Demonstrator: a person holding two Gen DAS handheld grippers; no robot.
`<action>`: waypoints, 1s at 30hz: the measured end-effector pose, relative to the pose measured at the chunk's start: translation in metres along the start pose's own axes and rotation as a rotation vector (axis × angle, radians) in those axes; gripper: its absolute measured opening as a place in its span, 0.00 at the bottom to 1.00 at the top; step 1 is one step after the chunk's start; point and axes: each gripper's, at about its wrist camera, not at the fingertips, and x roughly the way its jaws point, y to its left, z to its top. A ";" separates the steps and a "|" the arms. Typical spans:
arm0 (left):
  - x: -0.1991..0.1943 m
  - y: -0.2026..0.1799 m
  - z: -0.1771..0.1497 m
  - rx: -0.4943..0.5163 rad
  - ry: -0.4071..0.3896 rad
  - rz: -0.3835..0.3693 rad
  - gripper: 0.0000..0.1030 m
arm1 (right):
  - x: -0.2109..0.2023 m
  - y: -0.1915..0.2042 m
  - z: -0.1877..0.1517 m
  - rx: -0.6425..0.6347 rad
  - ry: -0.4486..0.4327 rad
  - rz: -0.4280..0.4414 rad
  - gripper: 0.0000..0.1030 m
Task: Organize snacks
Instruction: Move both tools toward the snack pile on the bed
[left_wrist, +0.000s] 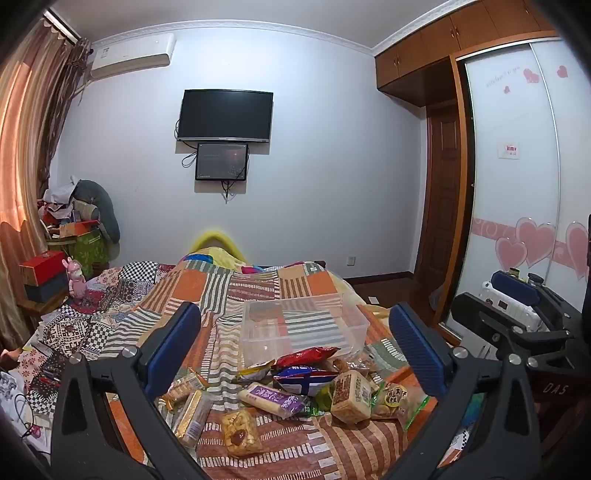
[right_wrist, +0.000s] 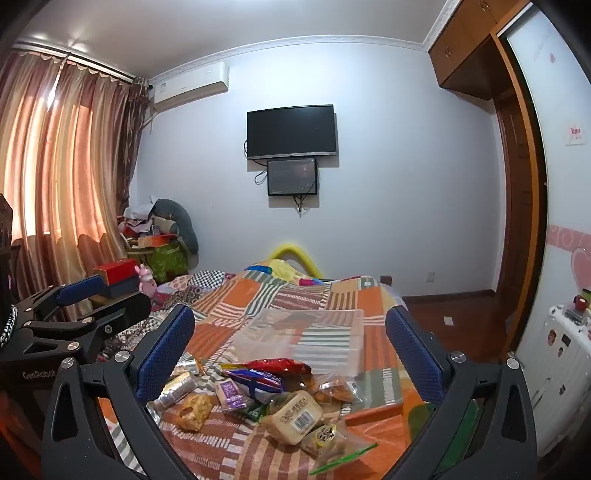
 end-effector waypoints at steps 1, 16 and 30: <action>0.000 0.000 0.000 0.000 0.000 0.000 1.00 | 0.000 0.000 0.000 0.000 0.000 0.000 1.00; 0.000 0.000 0.000 -0.001 -0.005 -0.001 1.00 | -0.002 -0.001 -0.001 0.004 -0.001 0.002 1.00; 0.007 0.004 -0.001 0.001 0.017 -0.011 1.00 | 0.003 -0.006 -0.005 0.027 0.029 0.006 1.00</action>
